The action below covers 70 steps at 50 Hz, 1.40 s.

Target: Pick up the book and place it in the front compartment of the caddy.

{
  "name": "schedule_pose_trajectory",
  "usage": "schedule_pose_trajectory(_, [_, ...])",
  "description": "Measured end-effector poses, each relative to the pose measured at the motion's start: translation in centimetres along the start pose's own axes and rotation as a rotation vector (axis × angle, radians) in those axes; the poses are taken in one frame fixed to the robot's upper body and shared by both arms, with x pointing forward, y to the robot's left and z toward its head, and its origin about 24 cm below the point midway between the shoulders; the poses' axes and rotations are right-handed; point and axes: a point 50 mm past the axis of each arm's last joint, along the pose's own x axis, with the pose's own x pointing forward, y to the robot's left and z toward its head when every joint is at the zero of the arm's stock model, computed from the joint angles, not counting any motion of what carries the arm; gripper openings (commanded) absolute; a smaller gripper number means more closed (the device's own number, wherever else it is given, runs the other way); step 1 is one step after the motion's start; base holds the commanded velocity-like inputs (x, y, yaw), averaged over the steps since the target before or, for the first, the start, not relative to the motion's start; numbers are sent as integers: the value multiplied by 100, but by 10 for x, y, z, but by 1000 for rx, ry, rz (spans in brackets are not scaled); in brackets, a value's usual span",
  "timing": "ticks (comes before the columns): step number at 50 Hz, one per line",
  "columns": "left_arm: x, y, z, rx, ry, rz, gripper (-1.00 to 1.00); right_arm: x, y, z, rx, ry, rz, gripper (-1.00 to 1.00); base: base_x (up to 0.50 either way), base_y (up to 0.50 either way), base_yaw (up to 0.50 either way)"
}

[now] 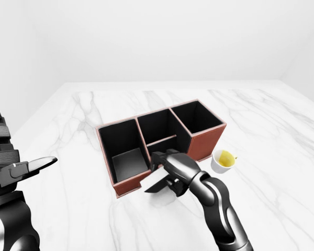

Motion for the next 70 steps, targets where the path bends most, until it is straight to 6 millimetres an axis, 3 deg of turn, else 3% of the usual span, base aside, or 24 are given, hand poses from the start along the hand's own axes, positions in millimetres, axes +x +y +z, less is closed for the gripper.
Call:
schedule_pose_trajectory(32, [0,-1,-5,7,17,0,100,-12,-118,47,-361,156,-544,-100,0,0,0])
schedule_pose_trajectory(51, [2,1,-5,5,16,7,100,-2,-180,107,-683,-72,-630,-100,0,0,0])
schedule_pose_trajectory(59, [2,1,-5,4,16,8,100,-4,-205,119,-684,-94,-669,-100,0,0,0])
schedule_pose_trajectory(70, [2,1,-4,3,12,9,100,-10,-234,114,-568,-103,-712,-100,0,0,0])
